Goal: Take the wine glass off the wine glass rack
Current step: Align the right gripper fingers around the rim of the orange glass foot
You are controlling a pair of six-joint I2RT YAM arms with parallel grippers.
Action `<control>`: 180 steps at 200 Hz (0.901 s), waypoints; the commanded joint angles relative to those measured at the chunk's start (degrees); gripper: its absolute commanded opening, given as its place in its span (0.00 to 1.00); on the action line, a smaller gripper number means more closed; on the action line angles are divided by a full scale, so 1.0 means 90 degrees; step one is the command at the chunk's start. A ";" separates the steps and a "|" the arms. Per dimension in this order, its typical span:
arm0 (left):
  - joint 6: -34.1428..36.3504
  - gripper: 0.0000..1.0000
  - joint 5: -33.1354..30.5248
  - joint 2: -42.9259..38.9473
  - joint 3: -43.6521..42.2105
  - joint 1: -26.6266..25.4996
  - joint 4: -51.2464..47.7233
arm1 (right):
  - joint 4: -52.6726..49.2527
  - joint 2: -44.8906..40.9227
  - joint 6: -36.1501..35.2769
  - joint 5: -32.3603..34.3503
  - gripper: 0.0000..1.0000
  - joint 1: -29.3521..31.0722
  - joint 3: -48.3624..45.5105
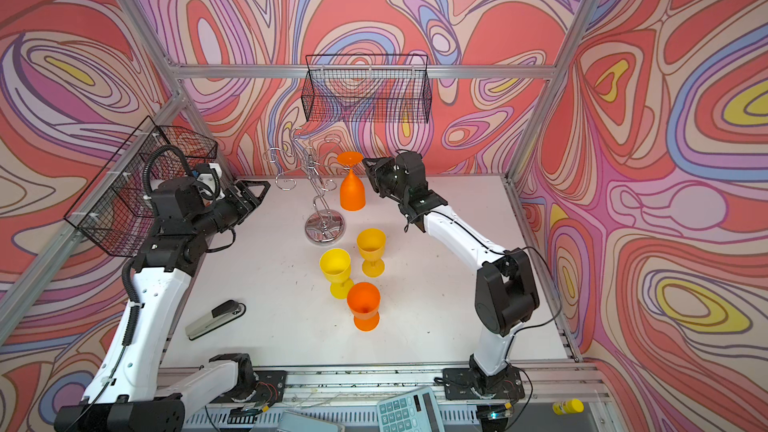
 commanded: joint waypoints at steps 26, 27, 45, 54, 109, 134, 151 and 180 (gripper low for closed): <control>0.0100 0.71 0.0072 -0.0138 0.0009 0.0028 -0.0152 | 0.0030 -0.0103 -0.0116 0.0055 0.37 -0.0008 0.0218; 0.0102 0.71 0.0076 -0.0143 0.0009 0.0030 -0.0152 | 0.0027 -0.0092 -0.0107 0.0045 0.37 -0.0008 0.0228; 0.0128 0.71 0.0105 -0.0124 0.0019 0.0032 -0.0203 | -0.0007 0.0056 -0.0040 -0.0112 0.37 -0.0008 0.0377; 0.0165 0.71 0.0094 -0.0104 0.0038 0.0032 -0.0263 | -0.0056 0.0057 -0.0062 -0.0117 0.37 -0.0007 0.0413; 0.0352 0.72 0.0039 -0.0171 0.0009 0.0032 -0.0426 | -0.0092 0.0469 -0.0088 -0.0169 0.35 0.0003 0.0573; 0.0384 0.72 0.0021 -0.0212 0.0009 0.0032 -0.0473 | -0.0081 0.0567 -0.0097 -0.0172 0.34 0.0003 0.0657; 0.0387 0.72 0.0026 -0.0230 0.0015 0.0032 -0.0479 | -0.0085 0.0630 -0.0112 -0.0179 0.33 0.0006 0.0725; 0.0387 0.72 0.0034 -0.0260 0.0009 0.0032 -0.0493 | -0.0063 0.0734 -0.0088 -0.0179 0.33 0.0007 0.0831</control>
